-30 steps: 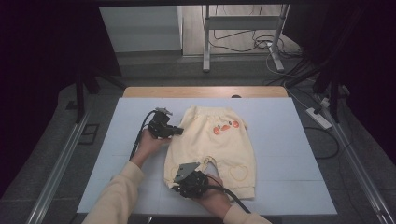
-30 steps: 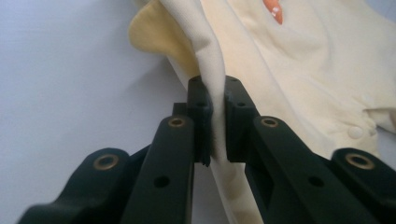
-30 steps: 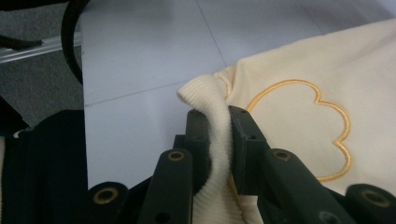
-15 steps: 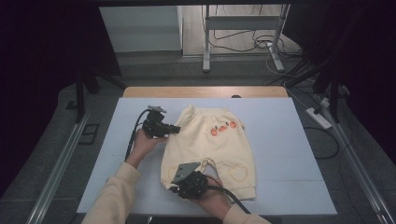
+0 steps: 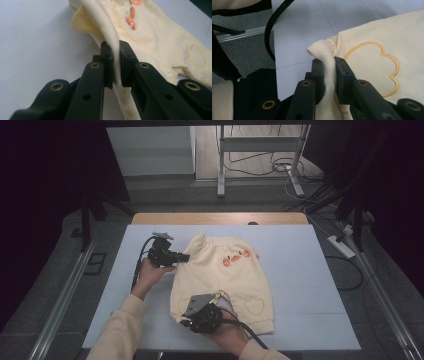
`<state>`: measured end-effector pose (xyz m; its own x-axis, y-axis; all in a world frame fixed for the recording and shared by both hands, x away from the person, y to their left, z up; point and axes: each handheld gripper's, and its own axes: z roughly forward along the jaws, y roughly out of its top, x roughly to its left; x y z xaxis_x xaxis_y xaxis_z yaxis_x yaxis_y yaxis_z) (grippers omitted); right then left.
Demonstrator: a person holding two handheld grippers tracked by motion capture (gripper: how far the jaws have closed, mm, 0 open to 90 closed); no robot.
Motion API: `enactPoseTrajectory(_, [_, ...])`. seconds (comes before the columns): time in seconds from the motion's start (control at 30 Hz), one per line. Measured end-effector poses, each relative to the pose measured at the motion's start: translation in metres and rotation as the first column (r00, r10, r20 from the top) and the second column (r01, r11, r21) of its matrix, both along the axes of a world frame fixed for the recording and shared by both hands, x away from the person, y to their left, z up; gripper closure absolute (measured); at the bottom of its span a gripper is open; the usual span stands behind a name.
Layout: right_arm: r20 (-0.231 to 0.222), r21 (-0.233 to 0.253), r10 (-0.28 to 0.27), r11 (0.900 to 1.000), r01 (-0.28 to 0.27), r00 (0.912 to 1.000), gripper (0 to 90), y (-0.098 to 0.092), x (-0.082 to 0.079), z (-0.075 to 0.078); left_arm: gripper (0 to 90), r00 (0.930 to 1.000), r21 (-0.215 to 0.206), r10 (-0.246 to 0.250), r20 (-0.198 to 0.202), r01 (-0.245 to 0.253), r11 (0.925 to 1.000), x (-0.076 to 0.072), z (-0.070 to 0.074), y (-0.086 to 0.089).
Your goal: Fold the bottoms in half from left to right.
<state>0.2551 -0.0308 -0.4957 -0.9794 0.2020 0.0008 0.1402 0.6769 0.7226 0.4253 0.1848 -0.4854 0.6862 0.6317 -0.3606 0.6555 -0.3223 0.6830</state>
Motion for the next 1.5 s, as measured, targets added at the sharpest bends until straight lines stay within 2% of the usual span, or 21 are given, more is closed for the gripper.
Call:
enactPoseTrajectory(0.1, [0.008, 0.015, 0.006, 1.000, -0.006, 1.0000, 78.4, 0.000, -0.001, 0.006, 83.0, 0.9995, -0.019, -0.003, 0.030, 0.004, 0.9998, -0.004, 0.008, 0.001])
enactPoseTrajectory(0.2, [0.013, 0.041, 0.013, 0.999, -0.013, 0.9998, 78.4, -0.001, -0.002, 0.013, 83.0, 0.9992, -0.032, -0.005, 0.040, 0.006, 0.9995, -0.006, 0.013, 0.003])
enactPoseTrajectory(0.37, [0.014, 0.034, 0.017, 0.999, -0.018, 0.9998, 78.4, 0.000, -0.003, 0.013, 83.0, 0.9998, -0.041, -0.008, 0.017, 0.009, 0.9991, -0.005, 0.012, 0.004])
enactPoseTrajectory(0.57, [0.015, 0.032, 0.022, 0.999, -0.022, 0.9996, 78.4, 0.001, -0.004, 0.011, 83.0, 0.9999, -0.054, -0.006, 0.016, 0.006, 0.9985, -0.006, 0.013, 0.008])
enactPoseTrajectory(0.8, [0.040, 0.081, 0.036, 0.996, -0.040, 0.9985, 78.5, 0.000, -0.008, 0.026, 83.0, 0.9979, -0.081, -0.003, 0.064, 0.009, 0.9967, -0.012, 0.031, 0.014])
enactPoseTrajectory(0.93, [0.033, 0.078, 0.040, 0.996, -0.043, 0.9986, 78.4, 0.000, -0.008, 0.024, 83.0, 0.9991, -0.058, -0.010, 0.041, 0.012, 0.9983, -0.010, 0.025, 0.013])
enactPoseTrajectory(1.03, [0.024, 0.065, 0.040, 0.997, -0.042, 0.9989, 78.4, 0.001, -0.007, 0.019, 83.1, 0.9997, -0.066, -0.008, 0.023, 0.010, 0.9978, -0.008, 0.020, 0.013])
enactPoseTrajectory(1.27, [0.015, 0.059, 0.039, 0.997, -0.040, 0.9991, 78.5, 0.002, -0.005, 0.015, 83.1, 0.9998, -0.067, -0.005, 0.018, 0.006, 0.9977, -0.007, 0.019, 0.017])
enactPoseTrajectory(1.37, [0.040, 0.090, 0.038, 0.995, -0.041, 0.9985, 78.9, 0.002, -0.009, 0.018, 83.3, 0.9993, -0.064, 0.016, 0.033, -0.013, 0.9979, -0.010, 0.026, 0.019])
enactPoseTrajectory(1.47, [0.083, 0.130, 0.047, 0.990, -0.058, 0.9954, 79.2, 0.003, -0.014, 0.028, 83.5, 0.9961, -0.074, 0.017, 0.087, -0.010, 0.9972, -0.018, 0.045, 0.023])
enactPoseTrajectory(1.5, [0.083, 0.148, 0.048, 0.987, -0.060, 0.9954, 79.2, 0.004, -0.015, 0.032, 83.5, 0.9948, -0.077, 0.018, 0.100, -0.010, 0.9970, -0.020, 0.050, 0.023])
